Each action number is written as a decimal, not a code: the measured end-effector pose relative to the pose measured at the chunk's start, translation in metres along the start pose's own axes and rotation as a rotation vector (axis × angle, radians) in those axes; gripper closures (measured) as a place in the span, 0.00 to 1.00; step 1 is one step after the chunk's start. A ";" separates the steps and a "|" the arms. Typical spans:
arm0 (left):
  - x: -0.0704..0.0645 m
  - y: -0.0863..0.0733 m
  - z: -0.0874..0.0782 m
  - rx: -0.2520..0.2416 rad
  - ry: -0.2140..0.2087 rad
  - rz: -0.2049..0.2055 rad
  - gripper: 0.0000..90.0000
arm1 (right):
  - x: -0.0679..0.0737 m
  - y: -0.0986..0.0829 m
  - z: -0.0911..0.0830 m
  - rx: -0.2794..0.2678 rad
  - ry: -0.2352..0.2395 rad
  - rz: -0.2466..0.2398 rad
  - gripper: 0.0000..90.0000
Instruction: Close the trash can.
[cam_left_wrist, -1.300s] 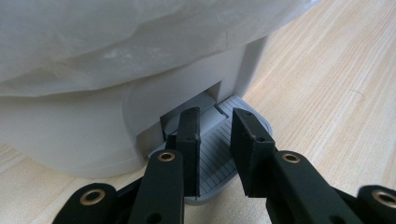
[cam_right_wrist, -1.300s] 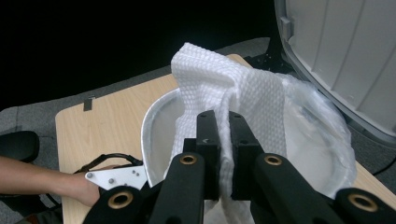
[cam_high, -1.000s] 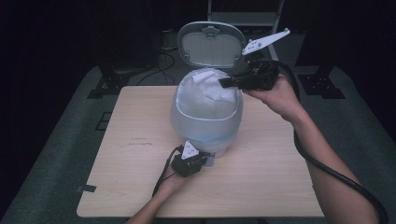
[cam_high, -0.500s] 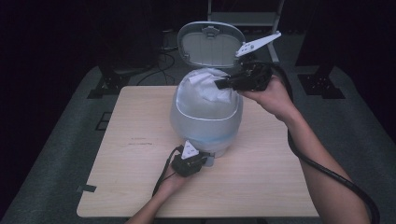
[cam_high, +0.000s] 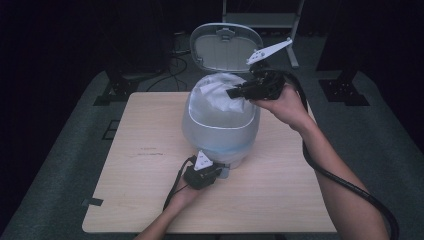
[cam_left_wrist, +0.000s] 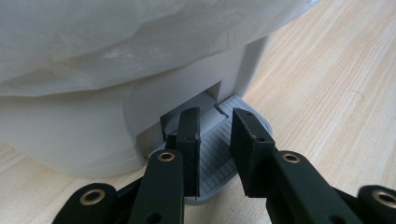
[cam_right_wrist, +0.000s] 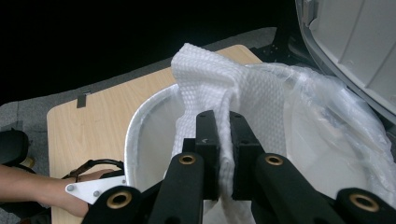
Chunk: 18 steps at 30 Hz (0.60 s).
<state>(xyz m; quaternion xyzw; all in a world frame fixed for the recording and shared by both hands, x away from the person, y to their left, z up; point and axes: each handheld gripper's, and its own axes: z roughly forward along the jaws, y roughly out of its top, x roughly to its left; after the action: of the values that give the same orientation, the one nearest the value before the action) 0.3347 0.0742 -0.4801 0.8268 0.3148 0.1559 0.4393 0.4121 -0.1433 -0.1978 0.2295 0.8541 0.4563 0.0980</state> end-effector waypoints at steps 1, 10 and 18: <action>0.000 0.000 0.000 0.001 0.000 0.001 0.81 | 0.000 0.000 0.001 0.003 -0.001 -0.001 0.94; 0.000 0.000 0.000 0.000 0.000 0.000 0.81 | -0.001 -0.002 0.008 0.021 -0.004 0.001 0.93; 0.000 0.000 0.000 0.000 -0.001 -0.001 0.81 | -0.005 -0.007 0.014 0.042 -0.015 0.025 0.81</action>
<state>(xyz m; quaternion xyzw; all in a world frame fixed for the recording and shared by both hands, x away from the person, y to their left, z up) 0.3349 0.0744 -0.4801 0.8268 0.3149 0.1554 0.4394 0.4200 -0.1391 -0.2116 0.2456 0.8597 0.4379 0.0936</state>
